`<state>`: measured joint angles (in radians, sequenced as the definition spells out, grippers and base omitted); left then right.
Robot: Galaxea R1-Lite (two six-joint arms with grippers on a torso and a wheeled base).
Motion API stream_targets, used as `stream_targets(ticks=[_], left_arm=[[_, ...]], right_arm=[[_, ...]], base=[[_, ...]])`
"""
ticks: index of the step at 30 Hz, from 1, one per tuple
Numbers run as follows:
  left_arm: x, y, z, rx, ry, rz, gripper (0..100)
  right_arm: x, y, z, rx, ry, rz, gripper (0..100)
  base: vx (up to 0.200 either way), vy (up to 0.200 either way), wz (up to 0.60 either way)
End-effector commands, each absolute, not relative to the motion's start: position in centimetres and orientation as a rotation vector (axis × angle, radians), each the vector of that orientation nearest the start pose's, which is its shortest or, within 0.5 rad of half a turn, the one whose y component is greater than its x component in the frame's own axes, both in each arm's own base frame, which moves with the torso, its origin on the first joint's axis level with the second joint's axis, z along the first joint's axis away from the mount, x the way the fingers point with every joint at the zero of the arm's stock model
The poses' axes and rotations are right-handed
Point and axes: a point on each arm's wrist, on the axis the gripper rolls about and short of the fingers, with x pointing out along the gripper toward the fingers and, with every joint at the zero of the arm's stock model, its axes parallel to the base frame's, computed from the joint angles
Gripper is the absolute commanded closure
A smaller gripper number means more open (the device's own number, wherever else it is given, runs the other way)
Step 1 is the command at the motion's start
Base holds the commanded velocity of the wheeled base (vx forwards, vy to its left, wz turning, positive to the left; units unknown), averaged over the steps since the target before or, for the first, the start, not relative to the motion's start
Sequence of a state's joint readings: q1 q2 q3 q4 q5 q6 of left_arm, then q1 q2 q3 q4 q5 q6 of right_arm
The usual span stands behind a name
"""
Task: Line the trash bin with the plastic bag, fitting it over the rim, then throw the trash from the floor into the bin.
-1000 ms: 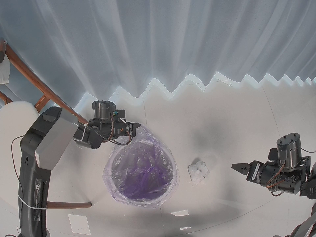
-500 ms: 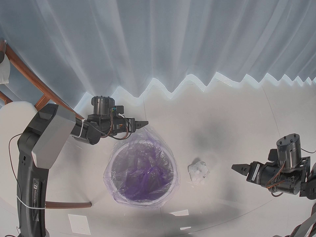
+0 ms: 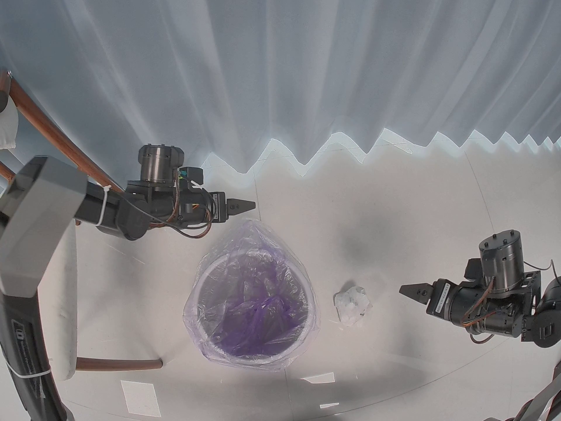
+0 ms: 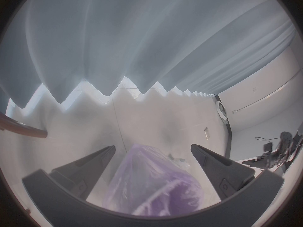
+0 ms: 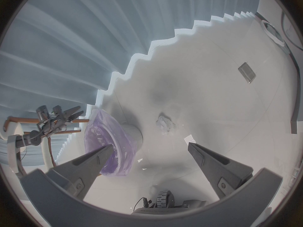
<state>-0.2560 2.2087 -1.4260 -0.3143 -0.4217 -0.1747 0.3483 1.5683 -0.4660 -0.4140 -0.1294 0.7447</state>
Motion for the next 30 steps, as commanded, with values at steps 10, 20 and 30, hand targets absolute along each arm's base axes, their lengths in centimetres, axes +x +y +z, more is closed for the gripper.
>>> stream_targets(ticks=[10,20,30], left_arm=[[25.2,-6.7,22.5,-0.216,0.387,-0.602,0],[22.1,-4.0,21.6,-0.208,0.32,-0.458,0],[22.5,-2.3,22.2,-0.199,0.283,-0.386,0]], right_arm=[[29.5,11.1,3.4,0.535,0.7,0.013,0],[31.9,13.5,-0.3,0.364,0.718,0.102,0],[34.0,14.2,-2.5,0.265,0.711,0.153,0]], base=[[0.0,0.0,0.0],[0.0,0.0,0.0],[0.0,0.0,0.0]])
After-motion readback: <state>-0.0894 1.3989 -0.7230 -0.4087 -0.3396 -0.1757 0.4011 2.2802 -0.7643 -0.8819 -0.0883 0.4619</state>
